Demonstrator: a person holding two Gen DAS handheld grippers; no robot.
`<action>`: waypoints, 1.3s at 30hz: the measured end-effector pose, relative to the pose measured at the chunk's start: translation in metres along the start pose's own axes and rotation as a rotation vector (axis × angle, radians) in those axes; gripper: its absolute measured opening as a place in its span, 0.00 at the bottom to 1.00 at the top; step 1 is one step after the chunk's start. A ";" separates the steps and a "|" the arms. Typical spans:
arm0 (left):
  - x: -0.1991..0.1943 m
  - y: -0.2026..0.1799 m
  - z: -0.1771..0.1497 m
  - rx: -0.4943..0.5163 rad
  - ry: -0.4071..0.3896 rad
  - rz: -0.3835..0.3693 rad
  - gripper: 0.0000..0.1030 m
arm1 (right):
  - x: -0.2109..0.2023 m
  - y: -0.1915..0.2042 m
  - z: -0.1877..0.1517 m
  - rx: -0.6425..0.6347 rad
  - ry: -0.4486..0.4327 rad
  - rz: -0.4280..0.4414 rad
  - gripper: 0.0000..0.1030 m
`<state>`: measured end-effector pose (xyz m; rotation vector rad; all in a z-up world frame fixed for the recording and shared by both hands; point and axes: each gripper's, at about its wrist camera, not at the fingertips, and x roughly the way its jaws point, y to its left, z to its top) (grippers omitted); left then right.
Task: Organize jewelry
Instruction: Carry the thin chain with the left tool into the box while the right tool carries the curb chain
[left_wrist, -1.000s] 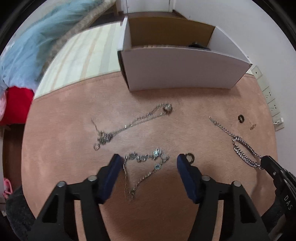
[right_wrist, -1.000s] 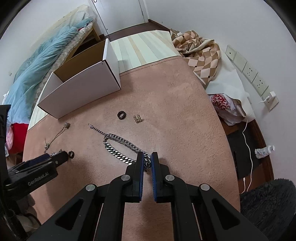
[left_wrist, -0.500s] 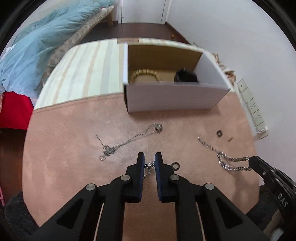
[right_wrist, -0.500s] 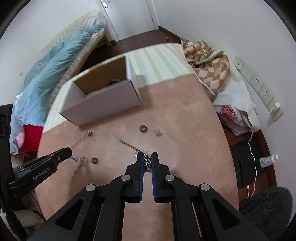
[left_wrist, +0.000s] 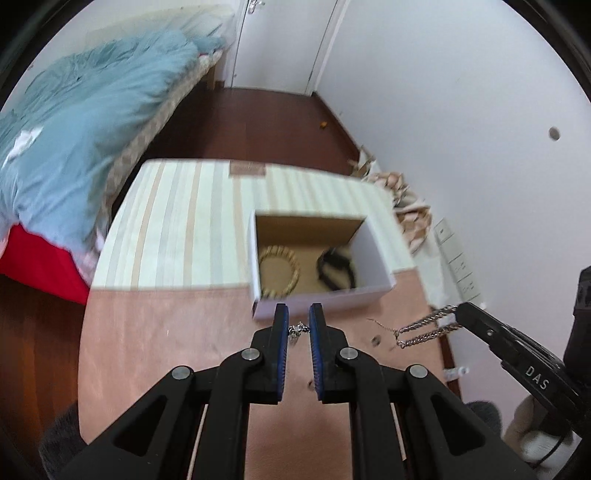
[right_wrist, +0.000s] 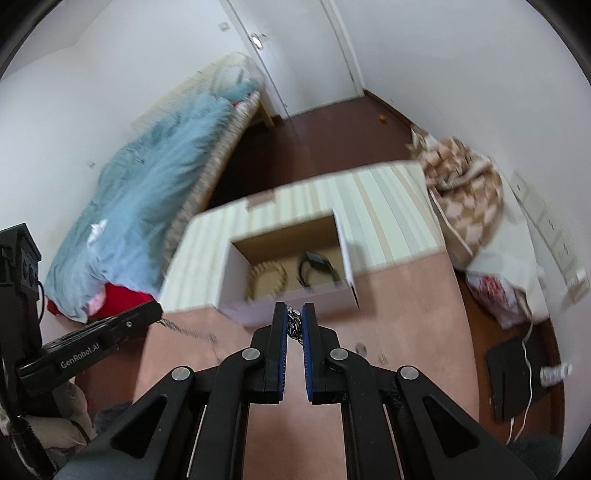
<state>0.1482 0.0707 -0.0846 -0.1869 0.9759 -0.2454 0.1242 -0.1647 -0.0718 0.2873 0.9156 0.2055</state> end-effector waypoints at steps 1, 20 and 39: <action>-0.003 -0.003 0.008 0.007 -0.011 -0.003 0.08 | -0.002 0.004 0.009 -0.018 -0.013 0.004 0.07; 0.103 0.007 0.091 0.005 0.127 -0.028 0.08 | 0.132 0.012 0.117 -0.155 0.141 -0.121 0.07; 0.126 0.022 0.099 -0.020 0.179 0.171 0.74 | 0.172 -0.009 0.116 -0.103 0.311 -0.082 0.68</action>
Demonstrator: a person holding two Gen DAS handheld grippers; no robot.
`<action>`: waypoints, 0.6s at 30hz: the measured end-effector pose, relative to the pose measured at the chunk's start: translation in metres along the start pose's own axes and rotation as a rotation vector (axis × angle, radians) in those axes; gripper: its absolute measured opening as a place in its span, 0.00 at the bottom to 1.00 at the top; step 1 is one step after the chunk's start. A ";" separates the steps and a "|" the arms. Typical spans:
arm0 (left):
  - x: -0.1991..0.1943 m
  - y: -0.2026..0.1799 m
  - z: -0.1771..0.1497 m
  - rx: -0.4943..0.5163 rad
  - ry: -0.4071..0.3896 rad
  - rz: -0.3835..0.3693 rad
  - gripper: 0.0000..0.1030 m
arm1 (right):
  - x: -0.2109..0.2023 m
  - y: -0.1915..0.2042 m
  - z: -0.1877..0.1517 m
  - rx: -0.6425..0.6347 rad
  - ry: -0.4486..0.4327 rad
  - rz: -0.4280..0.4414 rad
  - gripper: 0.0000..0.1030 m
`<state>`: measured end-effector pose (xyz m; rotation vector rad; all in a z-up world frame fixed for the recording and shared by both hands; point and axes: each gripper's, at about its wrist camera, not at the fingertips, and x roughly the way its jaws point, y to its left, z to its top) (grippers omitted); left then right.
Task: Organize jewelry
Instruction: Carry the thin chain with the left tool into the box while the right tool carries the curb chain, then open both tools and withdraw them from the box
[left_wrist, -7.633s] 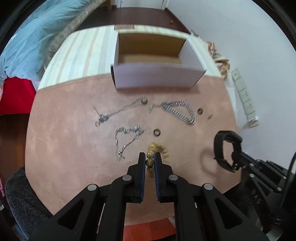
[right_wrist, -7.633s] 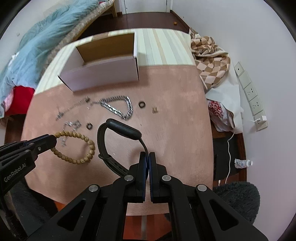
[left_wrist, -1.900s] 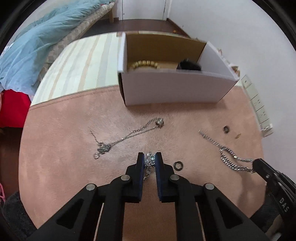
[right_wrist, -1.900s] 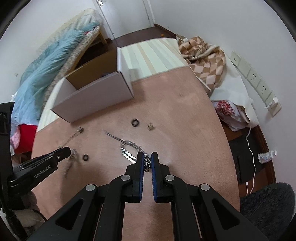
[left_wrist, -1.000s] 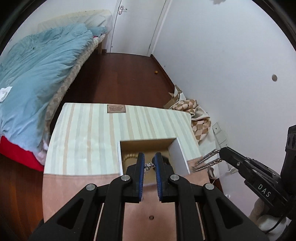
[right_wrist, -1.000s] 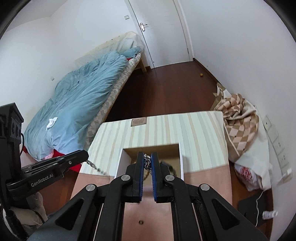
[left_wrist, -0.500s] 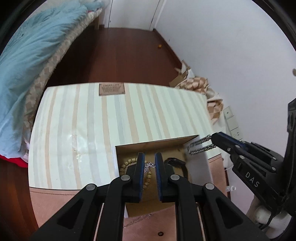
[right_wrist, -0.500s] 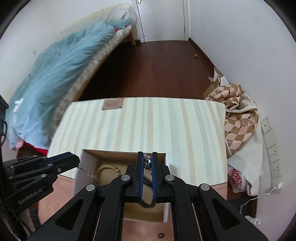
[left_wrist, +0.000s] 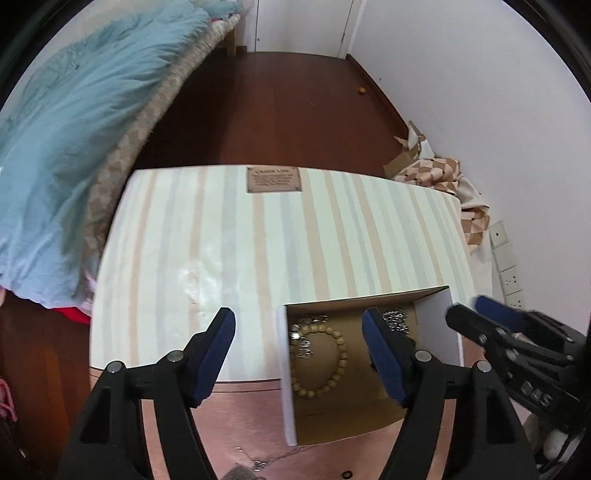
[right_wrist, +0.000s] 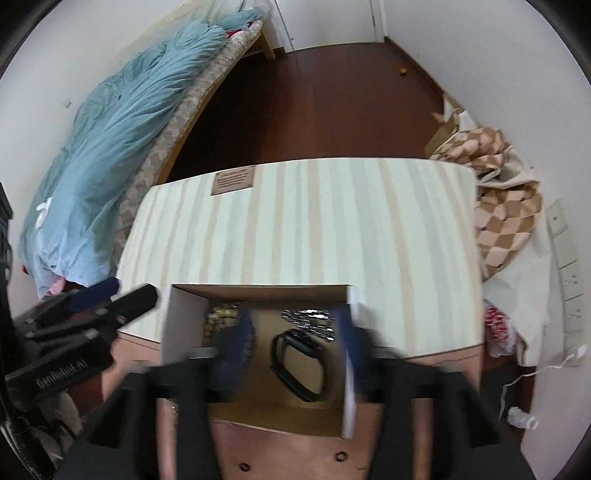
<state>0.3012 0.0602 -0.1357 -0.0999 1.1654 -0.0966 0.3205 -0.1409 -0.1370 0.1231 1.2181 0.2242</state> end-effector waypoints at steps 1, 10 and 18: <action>-0.003 0.001 -0.002 0.003 -0.015 0.023 0.80 | -0.003 -0.002 -0.004 -0.004 -0.006 -0.017 0.72; -0.010 0.003 -0.040 0.023 -0.063 0.146 1.00 | -0.007 0.002 -0.051 -0.075 -0.015 -0.240 0.98; -0.003 -0.003 -0.073 0.011 -0.035 0.156 1.00 | -0.014 0.012 -0.076 -0.085 -0.029 -0.264 0.98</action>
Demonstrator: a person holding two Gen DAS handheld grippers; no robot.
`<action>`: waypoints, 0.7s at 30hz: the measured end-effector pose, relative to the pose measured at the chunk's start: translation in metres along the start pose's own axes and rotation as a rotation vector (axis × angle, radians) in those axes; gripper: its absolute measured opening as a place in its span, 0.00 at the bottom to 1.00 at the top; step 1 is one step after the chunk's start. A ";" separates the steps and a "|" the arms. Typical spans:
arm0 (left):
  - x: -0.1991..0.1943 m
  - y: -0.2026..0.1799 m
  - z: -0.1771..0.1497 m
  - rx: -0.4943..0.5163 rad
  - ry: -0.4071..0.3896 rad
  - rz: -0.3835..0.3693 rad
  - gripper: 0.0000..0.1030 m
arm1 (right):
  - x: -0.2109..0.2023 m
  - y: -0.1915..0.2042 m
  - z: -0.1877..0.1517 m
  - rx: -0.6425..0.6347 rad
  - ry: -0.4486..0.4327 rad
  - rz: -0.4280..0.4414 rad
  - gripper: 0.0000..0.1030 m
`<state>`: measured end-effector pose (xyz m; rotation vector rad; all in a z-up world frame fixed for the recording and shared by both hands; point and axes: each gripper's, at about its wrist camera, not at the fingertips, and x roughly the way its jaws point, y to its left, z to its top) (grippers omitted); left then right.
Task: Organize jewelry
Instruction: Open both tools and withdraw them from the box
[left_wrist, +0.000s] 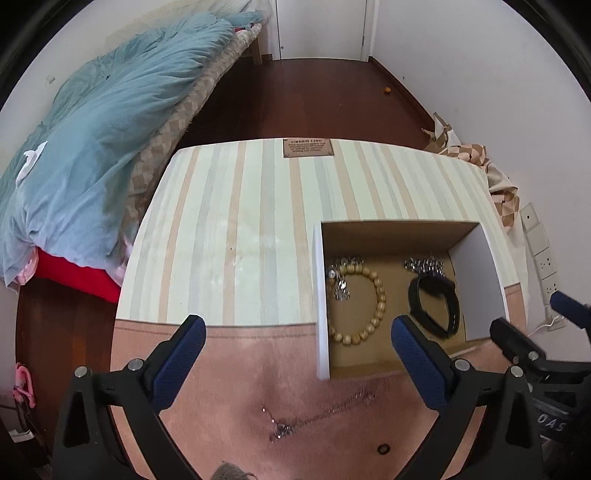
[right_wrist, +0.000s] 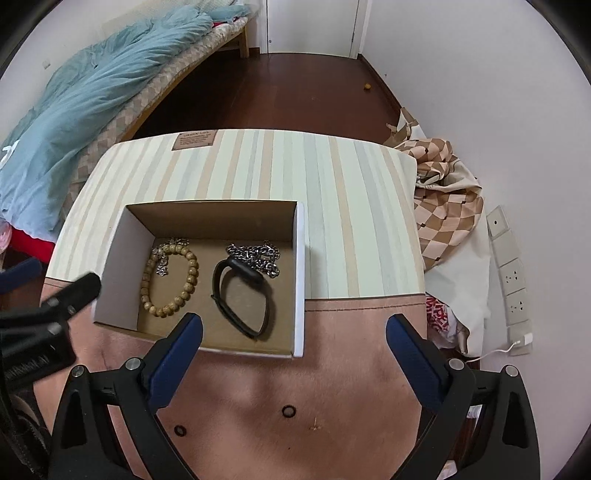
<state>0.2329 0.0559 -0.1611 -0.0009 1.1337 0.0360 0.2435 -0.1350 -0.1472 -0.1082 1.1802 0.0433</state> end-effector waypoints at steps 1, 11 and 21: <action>-0.002 0.000 -0.002 -0.002 -0.002 0.001 1.00 | -0.002 0.001 0.000 0.000 -0.003 0.000 0.98; -0.053 0.004 -0.027 -0.019 -0.089 0.055 1.00 | -0.049 0.003 -0.020 0.013 -0.071 0.003 0.98; -0.121 0.011 -0.052 -0.032 -0.178 0.033 1.00 | -0.126 0.008 -0.043 0.010 -0.191 0.019 0.98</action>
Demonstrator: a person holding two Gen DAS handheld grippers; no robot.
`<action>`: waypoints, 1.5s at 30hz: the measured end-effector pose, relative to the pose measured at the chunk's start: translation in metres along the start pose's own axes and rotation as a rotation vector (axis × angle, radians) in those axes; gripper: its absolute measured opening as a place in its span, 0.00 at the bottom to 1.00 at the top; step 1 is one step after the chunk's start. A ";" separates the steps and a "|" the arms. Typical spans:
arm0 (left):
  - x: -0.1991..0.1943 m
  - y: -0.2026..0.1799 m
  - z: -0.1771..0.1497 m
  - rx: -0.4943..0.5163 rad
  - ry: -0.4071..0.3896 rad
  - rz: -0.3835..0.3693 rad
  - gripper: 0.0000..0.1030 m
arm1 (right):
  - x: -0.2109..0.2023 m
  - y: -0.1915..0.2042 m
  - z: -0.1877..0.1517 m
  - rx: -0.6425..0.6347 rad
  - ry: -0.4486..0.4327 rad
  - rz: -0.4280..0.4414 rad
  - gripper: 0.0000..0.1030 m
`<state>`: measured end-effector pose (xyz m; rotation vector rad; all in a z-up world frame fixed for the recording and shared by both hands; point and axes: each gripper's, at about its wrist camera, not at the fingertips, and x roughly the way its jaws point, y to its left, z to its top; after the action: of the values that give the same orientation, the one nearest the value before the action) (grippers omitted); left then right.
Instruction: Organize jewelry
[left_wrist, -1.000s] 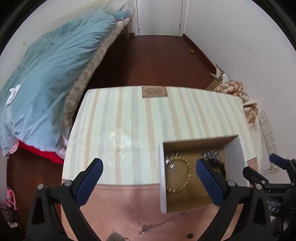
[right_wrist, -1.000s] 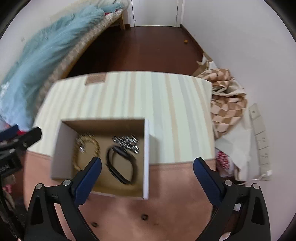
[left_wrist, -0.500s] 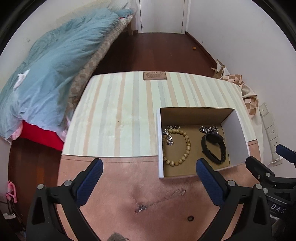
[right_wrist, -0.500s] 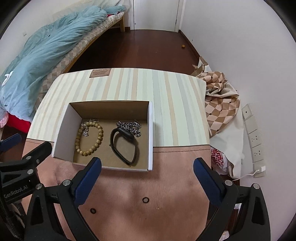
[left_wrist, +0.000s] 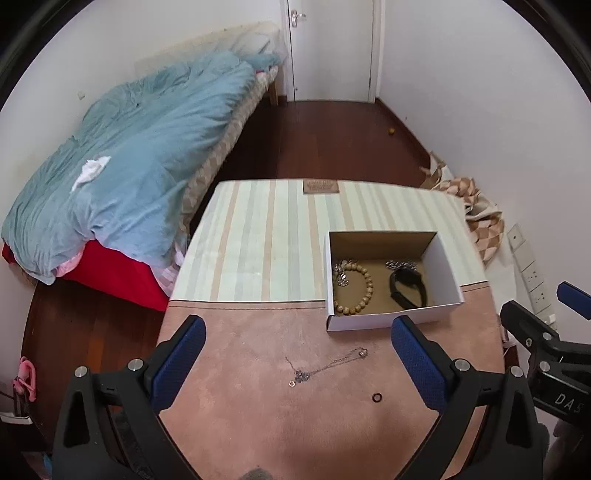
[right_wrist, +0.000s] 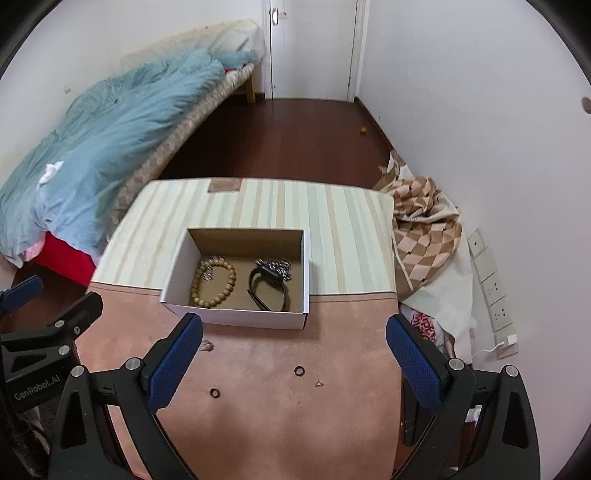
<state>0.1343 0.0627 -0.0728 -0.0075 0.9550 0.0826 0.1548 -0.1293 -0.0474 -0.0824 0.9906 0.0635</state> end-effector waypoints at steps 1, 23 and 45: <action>-0.007 0.001 -0.001 -0.001 -0.008 -0.002 1.00 | -0.008 0.001 0.000 0.003 -0.011 0.002 0.98; -0.071 0.014 -0.014 -0.041 -0.093 0.038 1.00 | -0.076 -0.002 -0.017 0.066 -0.083 0.019 0.98; 0.099 0.028 -0.099 -0.029 0.203 0.274 1.00 | 0.144 -0.022 -0.103 0.105 0.173 0.011 0.54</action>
<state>0.1082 0.0934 -0.2104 0.0900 1.1534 0.3536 0.1501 -0.1589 -0.2231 0.0139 1.1660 0.0140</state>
